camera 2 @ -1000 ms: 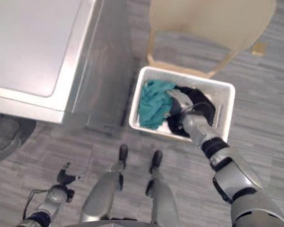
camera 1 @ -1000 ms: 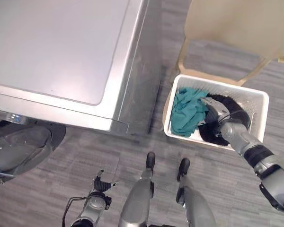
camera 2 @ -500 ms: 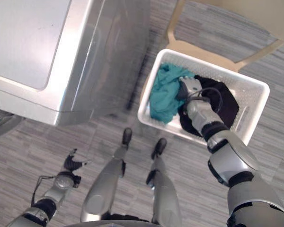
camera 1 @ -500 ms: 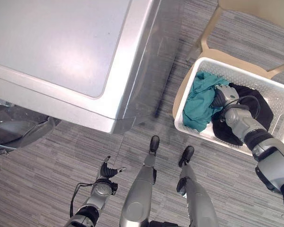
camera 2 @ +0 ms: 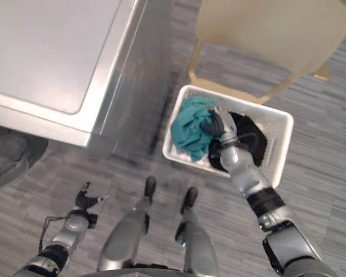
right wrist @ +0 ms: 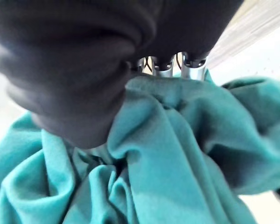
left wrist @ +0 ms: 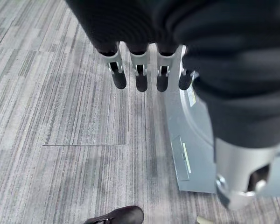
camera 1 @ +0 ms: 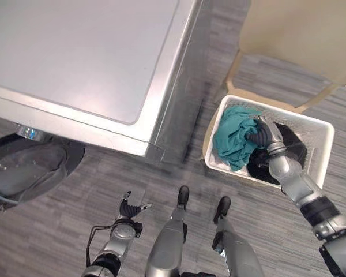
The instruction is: Grab the laundry basket,head to the washer,open it,put in the laundry and shut it.
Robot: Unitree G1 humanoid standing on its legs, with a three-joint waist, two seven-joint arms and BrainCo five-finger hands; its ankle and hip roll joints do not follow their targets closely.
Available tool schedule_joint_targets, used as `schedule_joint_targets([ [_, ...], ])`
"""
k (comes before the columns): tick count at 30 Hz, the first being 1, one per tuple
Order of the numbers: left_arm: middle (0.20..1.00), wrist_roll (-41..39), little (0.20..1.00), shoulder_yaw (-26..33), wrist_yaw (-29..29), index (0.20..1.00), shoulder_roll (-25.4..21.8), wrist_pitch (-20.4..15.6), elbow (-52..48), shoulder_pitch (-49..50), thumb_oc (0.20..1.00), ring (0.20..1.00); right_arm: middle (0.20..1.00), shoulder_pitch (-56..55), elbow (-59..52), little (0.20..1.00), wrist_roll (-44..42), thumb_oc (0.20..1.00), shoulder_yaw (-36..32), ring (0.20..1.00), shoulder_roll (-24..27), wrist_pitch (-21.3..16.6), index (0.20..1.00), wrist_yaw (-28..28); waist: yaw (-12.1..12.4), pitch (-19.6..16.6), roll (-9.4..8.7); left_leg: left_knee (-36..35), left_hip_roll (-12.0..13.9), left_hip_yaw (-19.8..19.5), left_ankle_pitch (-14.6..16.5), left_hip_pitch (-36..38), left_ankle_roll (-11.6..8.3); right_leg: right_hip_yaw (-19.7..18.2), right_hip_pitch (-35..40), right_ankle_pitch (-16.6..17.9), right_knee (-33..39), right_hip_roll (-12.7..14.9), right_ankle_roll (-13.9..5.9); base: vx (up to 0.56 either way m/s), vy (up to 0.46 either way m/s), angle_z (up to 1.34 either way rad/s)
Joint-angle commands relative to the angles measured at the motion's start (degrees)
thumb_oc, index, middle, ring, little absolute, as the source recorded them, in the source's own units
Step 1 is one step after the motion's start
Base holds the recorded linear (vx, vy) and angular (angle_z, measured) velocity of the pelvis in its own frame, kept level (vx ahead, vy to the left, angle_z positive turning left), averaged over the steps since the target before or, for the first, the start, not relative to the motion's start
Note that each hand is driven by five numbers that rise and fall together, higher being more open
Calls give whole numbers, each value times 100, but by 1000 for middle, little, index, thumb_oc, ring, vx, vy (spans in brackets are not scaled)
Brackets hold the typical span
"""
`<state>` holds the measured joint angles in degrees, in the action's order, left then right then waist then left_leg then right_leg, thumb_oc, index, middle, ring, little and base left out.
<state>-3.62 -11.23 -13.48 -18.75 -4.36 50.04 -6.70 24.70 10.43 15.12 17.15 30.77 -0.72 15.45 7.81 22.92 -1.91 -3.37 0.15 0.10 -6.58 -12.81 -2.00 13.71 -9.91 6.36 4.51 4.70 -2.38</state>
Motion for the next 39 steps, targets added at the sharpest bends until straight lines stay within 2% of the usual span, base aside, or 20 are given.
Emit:
schedule_joint_targets([
  [1, 1000, 201, 1000, 61, 8, 1000, 18, 124, 371, 542, 1000, 1000, 200, -626, -604, 200, -560, 200, -320, 200, -195, -568, 200, -146, -170, -908, -175, 119, -163, 90, 585, 210, 145, -111, 171, -476, -457, 446, -670, 59, 28, -22],
  [5, 1000, 156, 1000, 331, 19, 1000, 40, 191, 341, 839, 1000, 1000, 200, -1414, -1510, 200, -1255, 200, -802, 200, -429, -839, 200, -526, -362, -1177, -158, 245, -153, 204, 777, 555, 196, -334, 381, -515, -500, 386, -670, 71, 61, -22],
  [6, 1000, 97, 1000, 393, 37, 1000, 27, 194, 245, 977, 1000, 1000, 200, -1650, -1783, 200, -1602, 200, -839, 200, -545, -910, 200, -758, -412, -1234, -149, 307, -121, 325, 835, 681, 210, -435, 403, -481, -557, 351, -684, 18, 66, -40],
  [10, 1000, 90, 1000, 429, 69, 1000, -3, 200, 96, 1080, 1000, 1000, 200, -1887, -2096, 200, -1830, 200, -790, 200, -566, -979, 200, -1045, -437, -1247, -160, 319, -67, 425, 867, 819, 256, -610, 407, -470, -797, 317, -713, -75, -24, -55],
  [11, 1000, 124, 1000, 361, 63, 1000, -83, 174, -45, 966, 1000, 1000, 200, -1972, -2184, 200, -1913, 200, -782, 200, -530, -1022, 200, -1144, -524, -1131, -141, 434, -8, 285, 794, 689, 280, -983, 305, -665, -1304, 127, -718, -166, -61, -9],
  [12, 1000, 124, 1000, 362, 63, 1000, -83, 175, -47, 965, 1000, 1000, 200, -1971, -2184, 200, -1914, 200, -783, 200, -530, -1022, 200, -1145, -523, -1132, -144, 446, -10, 287, 801, 679, 279, -988, 284, -684, -1338, 131, -717, -377, -159, 9],
  [13, 1000, 124, 1000, 304, 26, 1000, -158, 132, -300, 865, 1000, 1000, 200, -1974, -2253, 200, -1914, 200, -758, 200, -500, -1087, 200, -1163, -534, -1084, -103, 582, 73, 173, 705, 463, 270, -1248, 297, -940, -1751, -36, -628, -215, -100, 26],
  [14, 1000, 124, 1000, 303, 26, 1000, -159, 136, -305, 867, 1000, 1000, 200, -1974, -2252, 200, -1915, 200, -759, 200, -501, -1089, 200, -1163, -540, -1086, -109, 599, 68, 168, 714, 451, 269, -1244, 283, -959, -1779, -30, -627, -296, -175, 36],
  [17, 1000, 98, 1000, 240, -46, 1000, -242, 84, -658, 834, 1000, 1000, 200, -2046, -2313, 200, -1866, 200, -825, 200, -484, -1138, 200, -1142, -512, -1181, -107, 608, 107, -152, 468, 158, 181, -1635, 436, -1175, -2321, -283, -510, -203, -204, 100],
  [19, 1000, 64, 1000, 162, -69, 1000, -324, 7, -1143, 866, 1000, 1000, 200, -1975, -2263, 200, -1839, 200, -780, 200, -505, -1144, 200, -1095, -369, -1243, -172, 654, 75, -364, 242, -155, 73, -1745, 996, -1677, -1729, -441, -317, -261, -278, 81],
  [22, 1000, -115, 1000, 173, -94, 1000, -310, -77, -1841, 991, 1000, 1000, 200, -1768, -2061, 200, -1952, 200, -640, 200, -464, -1130, 200, -1046, -169, -1200, -98, 528, 75, -598, -398, -658, -323, -1655, 1129, -1903, -1039, -712, -26, -342, -269, 72],
  [23, 1000, -163, 1000, 201, -51, 1000, -293, -92, -2092, 1020, 1000, 1000, 200, -1701, -2024, 200, -1941, 200, -641, 200, -416, -1101, 200, -1032, -146, -1166, -31, 448, 98, -615, -526, -779, -419, -1558, 1034, -1816, -968, -783, 7, -406, -205, 70],
  [24, 1000, -230, 1000, 249, -12, 1000, -268, -155, -2368, 1049, 1000, 1000, 200, -1628, -1985, 200, -1924, 200, -627, 200, -334, -1087, 200, -1033, -143, -1086, 3, 415, 51, -490, -503, -827, -399, -1404, 943, -1719, -914, -774, 20, -403, -110, 91],
  [28, 1000, -101, 1000, 265, 263, 1000, -498, -335, -3334, 1235, 1000, 1000, 200, -1641, -2058, 200, -2022, 200, -649, 200, -225, -1075, 200, -1140, -268, -1086, -138, 904, 69, 151, 150, -595, -110, -733, 725, -1343, -588, -430, -96, -362, -86, 116],
  [30, 1000, -25, 1000, 232, 416, 1000, -673, -444, -3845, 1268, 1000, 1000, 200, -1673, -2215, 200, -2125, 200, -669, 200, -197, -1104, 200, -1296, -391, -1182, -196, 1011, 159, 364, 563, -189, -83, -414, 644, -1243, -502, -333, -93, -205, -84, 150],
  [31, 1000, 16, 1000, 221, 459, 1000, -725, -466, -3973, 1264, 1000, 1000, 200, -1680, -2258, 200, -2161, 200, -674, 200, -205, -1110, 200, -1345, -441, -1213, -208, 1013, 182, 386, 677, 5, -79, -310, 640, -1209, -452, -305, -88, -124, -31, 99],
  [32, 1000, 143, 1000, 129, 549, 1000, -846, -520, -4303, 1156, 1000, 1000, 200, -1647, -2300, 200, -2259, 200, -628, 200, -228, -1125, 200, -1458, -548, -1285, -214, 950, 246, 503, 815, 314, -108, -49, 646, -1121, -353, -238, -103, -82, -7, 108],
  [34, 1000, 143, 1000, 133, 551, 1000, -849, -515, -4310, 1156, 1000, 1000, 200, -1642, -2298, 200, -2259, 200, -629, 200, -230, -1125, 200, -1459, -567, -1295, -217, 930, 237, 488, 778, 294, -104, -31, 630, -1098, -340, -232, -103, -49, 14, 121],
  [36, 1000, 376, 1000, -145, 719, 1000, -959, -606, -4668, 965, 1000, 1000, 200, -1551, -2381, 200, -2359, 200, -508, 200, -268, -1112, 200, -1593, -703, -1421, -157, 530, 335, 877, 783, 674, -163, 274, 712, -1012, -212, -184, -140, -11, 89, 72],
  [39, 1000, 568, 1000, -494, 823, 1000, -969, -628, -4761, 782, 1000, 1000, 200, -1373, -2369, 200, -2466, 200, -182, 200, -343, -1109, 200, -1713, -753, -1555, -158, 116, 305, 892, 714, 913, -180, 298, 800, -965, -156, -217, -160, 39, 95, 36],
])
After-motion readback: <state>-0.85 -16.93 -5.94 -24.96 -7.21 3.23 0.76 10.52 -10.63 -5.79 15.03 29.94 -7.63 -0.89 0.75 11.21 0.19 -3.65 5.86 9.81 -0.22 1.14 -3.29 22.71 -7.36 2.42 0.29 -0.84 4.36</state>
